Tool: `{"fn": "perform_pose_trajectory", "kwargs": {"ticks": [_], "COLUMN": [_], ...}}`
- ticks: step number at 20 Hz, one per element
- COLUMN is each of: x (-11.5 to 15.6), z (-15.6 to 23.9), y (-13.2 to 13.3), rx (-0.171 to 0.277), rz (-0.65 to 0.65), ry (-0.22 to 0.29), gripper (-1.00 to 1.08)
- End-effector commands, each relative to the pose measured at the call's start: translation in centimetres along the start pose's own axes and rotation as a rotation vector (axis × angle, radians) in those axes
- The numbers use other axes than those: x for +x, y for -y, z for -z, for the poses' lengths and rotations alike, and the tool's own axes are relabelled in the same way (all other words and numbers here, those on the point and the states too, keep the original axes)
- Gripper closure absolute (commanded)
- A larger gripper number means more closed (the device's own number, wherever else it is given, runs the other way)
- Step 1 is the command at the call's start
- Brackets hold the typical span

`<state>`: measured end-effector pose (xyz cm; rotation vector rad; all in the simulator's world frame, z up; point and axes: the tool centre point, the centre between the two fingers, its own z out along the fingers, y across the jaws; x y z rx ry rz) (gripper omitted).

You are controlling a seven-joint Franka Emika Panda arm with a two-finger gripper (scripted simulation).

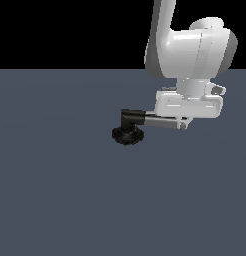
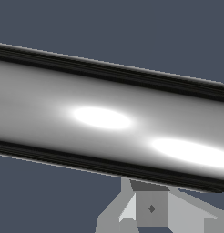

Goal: Turn on the faucet by rotating a designated handle.

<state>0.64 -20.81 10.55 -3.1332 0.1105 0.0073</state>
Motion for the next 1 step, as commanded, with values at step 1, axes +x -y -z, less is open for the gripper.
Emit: {"fn": "perform_pose_trajectory", "kwargs": {"ticks": [1], "x": [0.37], "z": [0.03], "y": [-1.39], "rx": [-0.006], "rz": [-0.014], "ry": [-0.005], "gripper": [1.08]}}
